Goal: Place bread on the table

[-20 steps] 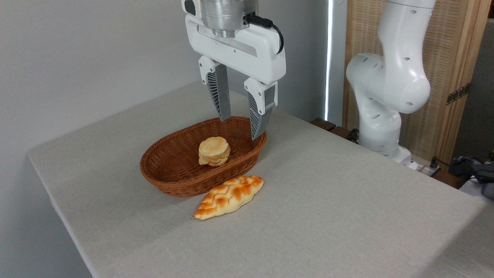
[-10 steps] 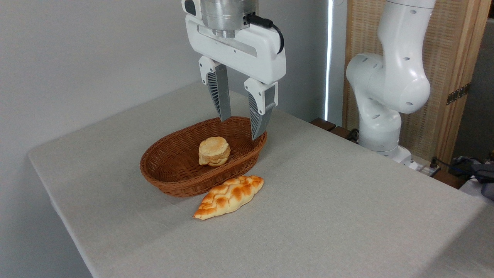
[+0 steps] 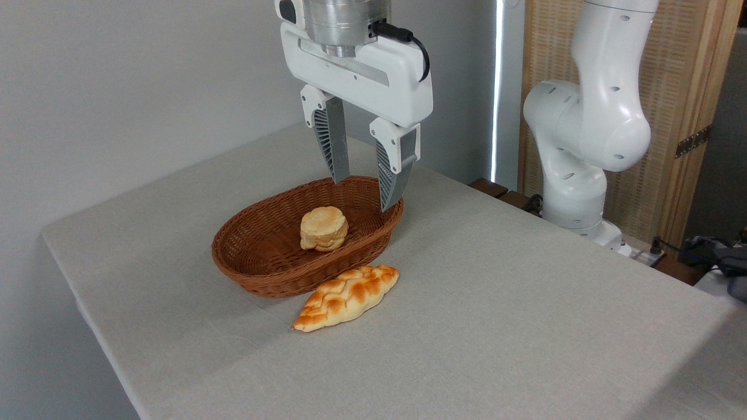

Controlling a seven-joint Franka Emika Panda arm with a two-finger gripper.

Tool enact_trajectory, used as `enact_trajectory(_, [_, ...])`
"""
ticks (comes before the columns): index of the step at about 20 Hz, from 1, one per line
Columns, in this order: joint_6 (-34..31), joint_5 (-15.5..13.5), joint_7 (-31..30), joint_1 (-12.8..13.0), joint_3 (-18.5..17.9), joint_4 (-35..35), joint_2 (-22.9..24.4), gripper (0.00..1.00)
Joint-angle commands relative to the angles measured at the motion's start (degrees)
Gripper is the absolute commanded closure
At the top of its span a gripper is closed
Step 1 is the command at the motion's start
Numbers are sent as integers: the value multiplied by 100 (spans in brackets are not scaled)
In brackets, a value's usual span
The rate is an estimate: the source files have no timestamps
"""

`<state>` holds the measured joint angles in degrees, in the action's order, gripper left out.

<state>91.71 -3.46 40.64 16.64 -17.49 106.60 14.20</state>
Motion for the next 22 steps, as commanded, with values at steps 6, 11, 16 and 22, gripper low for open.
enact_trajectory(6, [-30,-32,6,59,-70,-60,4,0])
enact_trajectory(11, [-30,-32,-29,59,-44,-60,-5,0])
enact_trajectory(16, [-30,-32,-30,59,-61,-60,4,0])
enact_trajectory(22, [-118,-32,-38,59,-17,-60,-14,0])
